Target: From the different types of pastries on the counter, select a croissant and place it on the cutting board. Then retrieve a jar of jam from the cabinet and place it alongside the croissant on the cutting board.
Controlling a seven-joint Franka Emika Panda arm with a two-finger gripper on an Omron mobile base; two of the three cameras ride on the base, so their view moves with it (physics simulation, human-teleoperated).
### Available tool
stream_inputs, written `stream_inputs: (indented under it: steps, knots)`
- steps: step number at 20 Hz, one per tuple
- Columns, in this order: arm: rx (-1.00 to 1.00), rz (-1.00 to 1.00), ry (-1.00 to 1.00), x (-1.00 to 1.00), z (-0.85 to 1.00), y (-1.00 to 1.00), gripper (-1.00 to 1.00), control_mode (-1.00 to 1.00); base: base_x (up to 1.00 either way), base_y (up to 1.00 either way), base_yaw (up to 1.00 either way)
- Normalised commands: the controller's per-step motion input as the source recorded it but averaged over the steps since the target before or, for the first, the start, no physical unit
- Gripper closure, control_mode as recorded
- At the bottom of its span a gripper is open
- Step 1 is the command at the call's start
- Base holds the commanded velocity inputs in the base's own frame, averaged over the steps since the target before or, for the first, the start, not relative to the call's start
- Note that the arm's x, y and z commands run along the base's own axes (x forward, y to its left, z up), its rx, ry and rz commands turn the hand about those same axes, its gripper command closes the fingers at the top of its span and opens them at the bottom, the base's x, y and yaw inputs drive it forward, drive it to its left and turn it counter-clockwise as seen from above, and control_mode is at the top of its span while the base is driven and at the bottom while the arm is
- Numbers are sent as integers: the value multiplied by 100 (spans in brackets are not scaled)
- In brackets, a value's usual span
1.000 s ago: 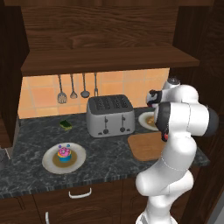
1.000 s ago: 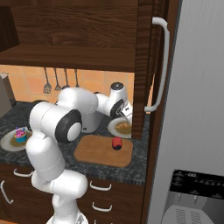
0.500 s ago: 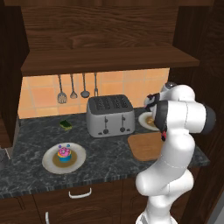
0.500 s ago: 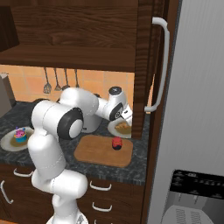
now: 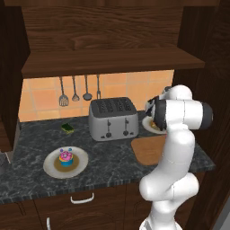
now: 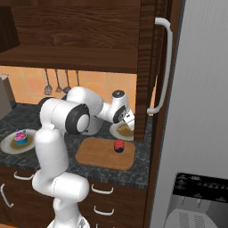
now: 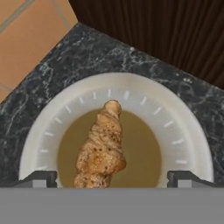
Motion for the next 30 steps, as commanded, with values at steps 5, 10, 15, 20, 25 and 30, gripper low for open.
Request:
stream_inputs:
  steps: [5, 10, 15, 20, 25, 30]
  knots:
    - [9, -7, 14, 36, -26, 0, -100, -100, 0, 0, 0]
    - [10, 0, 8, 52, -20, 0, -100, -100, 0, 0, 0]
    - [-5, 0, 0, 12, -18, 0, -100, -100, 0, 0, 0]
    - [-11, 0, 0, 1, -44, 0, -100, -100, 0, 0, 0]
    - [-2, 0, 5, 0, -42, 0, -100, -100, 0, 0, 0]
    - [0, 0, 2, 0, -22, 1, 100, -100, 0, 0, 0]
